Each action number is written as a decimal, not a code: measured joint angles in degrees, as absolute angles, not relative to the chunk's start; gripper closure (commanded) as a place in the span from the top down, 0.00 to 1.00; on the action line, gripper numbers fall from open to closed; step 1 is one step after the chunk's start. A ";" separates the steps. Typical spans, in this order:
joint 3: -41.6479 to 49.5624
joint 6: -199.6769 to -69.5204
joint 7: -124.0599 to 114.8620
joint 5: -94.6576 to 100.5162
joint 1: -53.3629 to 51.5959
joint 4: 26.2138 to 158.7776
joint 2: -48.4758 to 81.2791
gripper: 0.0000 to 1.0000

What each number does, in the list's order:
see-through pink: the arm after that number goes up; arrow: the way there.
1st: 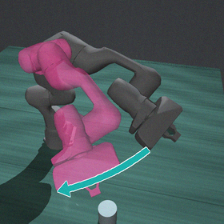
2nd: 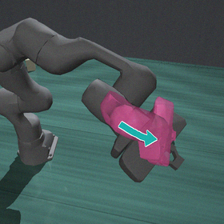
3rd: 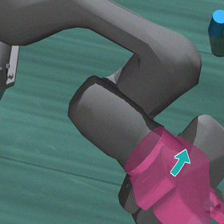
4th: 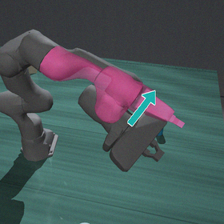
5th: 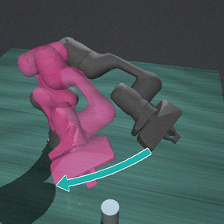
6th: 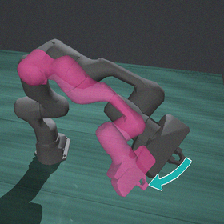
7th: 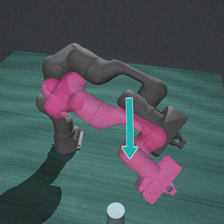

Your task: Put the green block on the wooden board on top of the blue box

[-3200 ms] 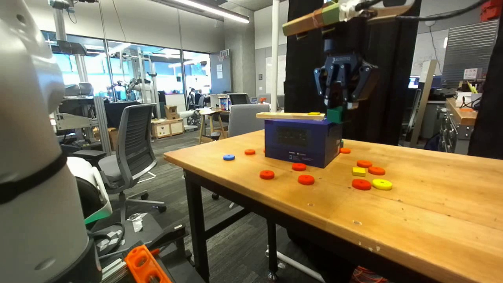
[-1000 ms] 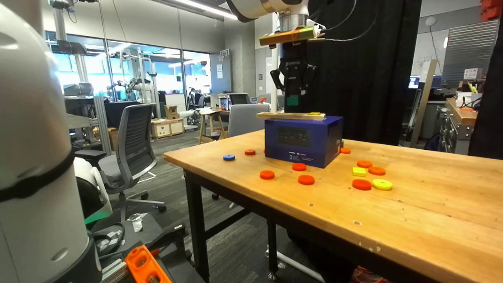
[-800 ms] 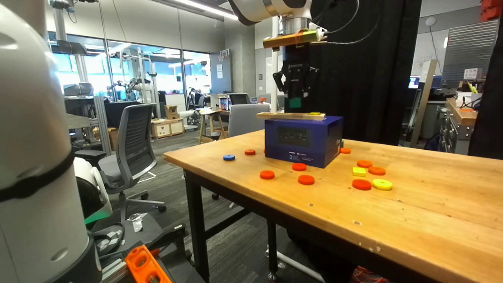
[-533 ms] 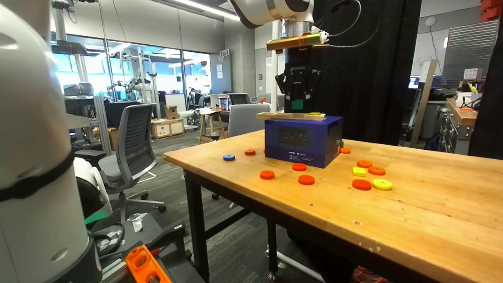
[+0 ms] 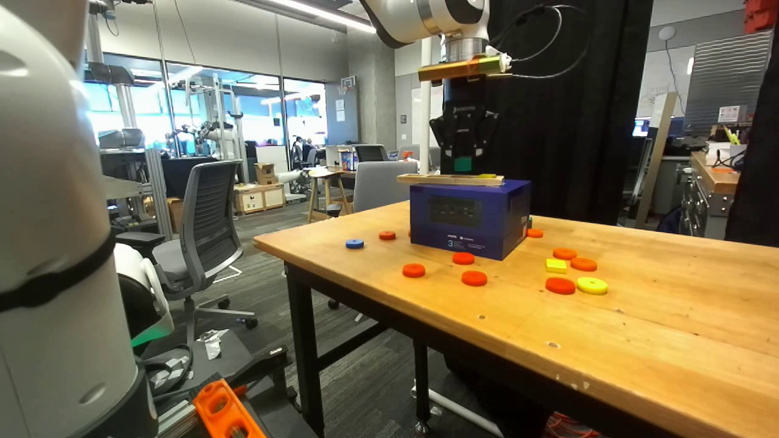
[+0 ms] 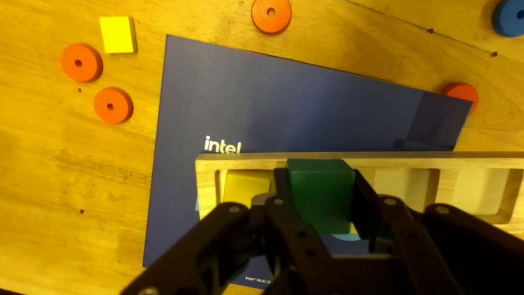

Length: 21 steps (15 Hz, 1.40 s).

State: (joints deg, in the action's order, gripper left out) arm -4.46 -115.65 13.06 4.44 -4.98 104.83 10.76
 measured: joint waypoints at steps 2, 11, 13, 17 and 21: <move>-4.67 -115.44 13.12 4.44 -5.01 104.34 11.16 0.15; -5.48 -114.82 13.12 4.43 -5.18 103.21 12.41 0.69; -5.47 -114.27 13.12 4.43 -5.14 103.10 12.54 0.85; -5.43 -113.71 13.12 4.43 -5.03 102.85 12.61 1.00; -5.43 -112.91 13.01 4.43 -4.98 102.36 12.63 1.00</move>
